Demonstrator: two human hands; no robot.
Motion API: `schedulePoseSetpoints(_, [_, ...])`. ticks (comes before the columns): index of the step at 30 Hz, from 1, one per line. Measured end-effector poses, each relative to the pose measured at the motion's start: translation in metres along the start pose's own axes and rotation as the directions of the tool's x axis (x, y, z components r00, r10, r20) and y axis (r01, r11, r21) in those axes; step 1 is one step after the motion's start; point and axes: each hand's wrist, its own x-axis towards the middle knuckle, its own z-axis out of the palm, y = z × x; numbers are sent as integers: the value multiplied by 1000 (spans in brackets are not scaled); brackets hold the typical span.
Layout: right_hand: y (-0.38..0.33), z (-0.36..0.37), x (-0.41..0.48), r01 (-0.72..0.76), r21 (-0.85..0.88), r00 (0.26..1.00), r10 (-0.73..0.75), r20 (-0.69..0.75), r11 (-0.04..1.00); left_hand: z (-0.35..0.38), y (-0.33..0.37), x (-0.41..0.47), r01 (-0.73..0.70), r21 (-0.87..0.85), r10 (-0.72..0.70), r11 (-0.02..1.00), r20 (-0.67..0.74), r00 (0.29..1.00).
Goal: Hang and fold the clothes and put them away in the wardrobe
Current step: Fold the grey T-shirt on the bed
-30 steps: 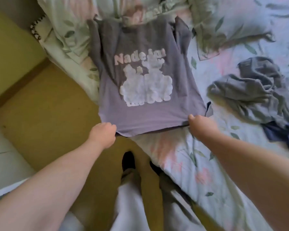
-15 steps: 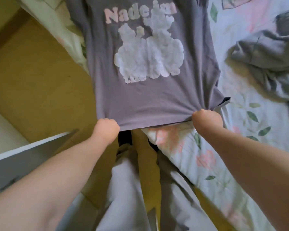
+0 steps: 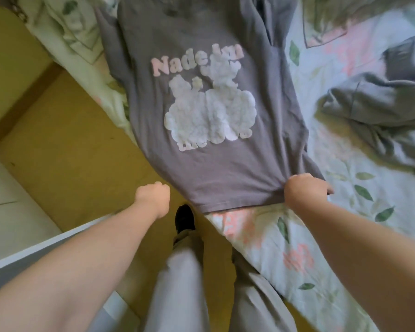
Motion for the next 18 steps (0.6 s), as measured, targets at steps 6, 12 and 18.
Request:
schedulePoseSetpoints(6, [1, -39, 4, -10, -24, 981, 15, 194, 1000, -75, -27, 32, 80, -272, -113, 959, -105, 988])
schedulePoseSetpoints(12, [-105, -150, 21, 363, 217, 910, -295, -293, 906, -159, -96, 115, 115, -690, -384, 715, -249, 889])
schedulePoseSetpoints(18, [-226, -257, 41, 572, 376, 786, -355, -506, 729, -223, -196, 214, 112, -974, -740, 198, -74, 668])
